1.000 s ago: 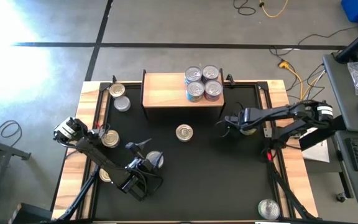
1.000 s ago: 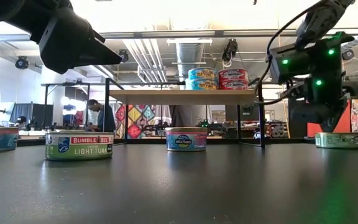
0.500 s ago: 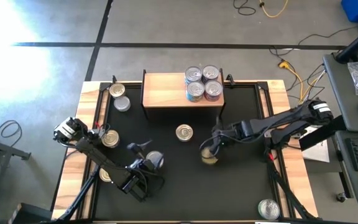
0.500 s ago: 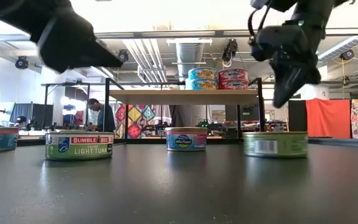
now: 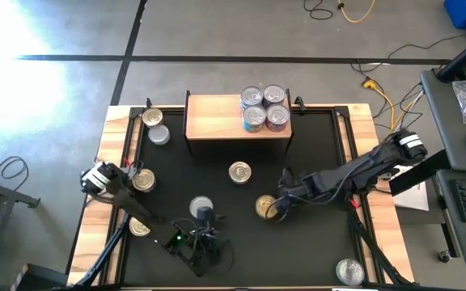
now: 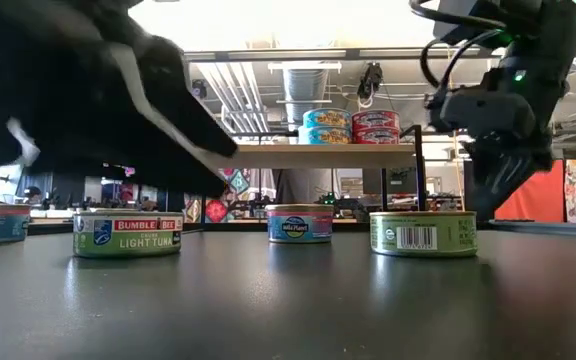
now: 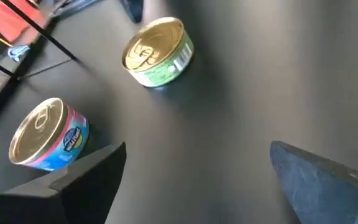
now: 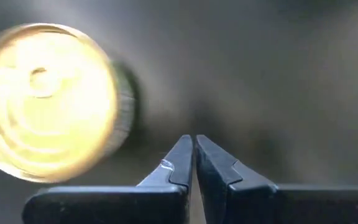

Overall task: Stack canned seafood by type on shelf
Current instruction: Put the green tuna can on the shelf

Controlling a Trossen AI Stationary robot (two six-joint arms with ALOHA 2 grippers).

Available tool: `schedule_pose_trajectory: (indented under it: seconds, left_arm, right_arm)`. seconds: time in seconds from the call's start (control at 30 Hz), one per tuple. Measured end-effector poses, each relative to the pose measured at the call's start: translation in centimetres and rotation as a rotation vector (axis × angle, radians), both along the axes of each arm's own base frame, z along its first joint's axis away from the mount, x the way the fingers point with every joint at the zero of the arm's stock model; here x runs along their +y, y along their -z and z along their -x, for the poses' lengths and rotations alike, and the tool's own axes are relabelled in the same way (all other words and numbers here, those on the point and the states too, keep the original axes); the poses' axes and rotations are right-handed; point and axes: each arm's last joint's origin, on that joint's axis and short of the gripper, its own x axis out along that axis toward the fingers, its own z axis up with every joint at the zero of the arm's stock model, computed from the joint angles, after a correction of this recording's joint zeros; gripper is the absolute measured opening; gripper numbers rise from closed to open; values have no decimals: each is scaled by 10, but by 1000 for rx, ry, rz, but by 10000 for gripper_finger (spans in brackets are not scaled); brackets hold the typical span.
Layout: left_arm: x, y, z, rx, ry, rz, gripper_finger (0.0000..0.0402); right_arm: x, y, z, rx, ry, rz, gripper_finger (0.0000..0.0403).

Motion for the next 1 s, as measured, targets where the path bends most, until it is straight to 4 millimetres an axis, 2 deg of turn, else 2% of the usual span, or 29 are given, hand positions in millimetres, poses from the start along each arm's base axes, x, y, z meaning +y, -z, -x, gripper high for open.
schedule_pose_trajectory:
  seconds: [0.27,0.43,0.77,1.0]
  left_arm:
    - [20,35,-28,-15,-81,42,382]
    - [31,49,-44,-68,-116,125,382]
    - [36,57,-59,-116,-48,208,382]
    - [40,64,-63,-137,-3,239,383]
  right_arm:
    - [28,26,-31,7,-125,-23,13]
    - [50,20,-49,9,-229,-4,13]
    - [84,1,-68,-71,-370,31,13]
    - [90,7,-75,-48,-396,44,13]
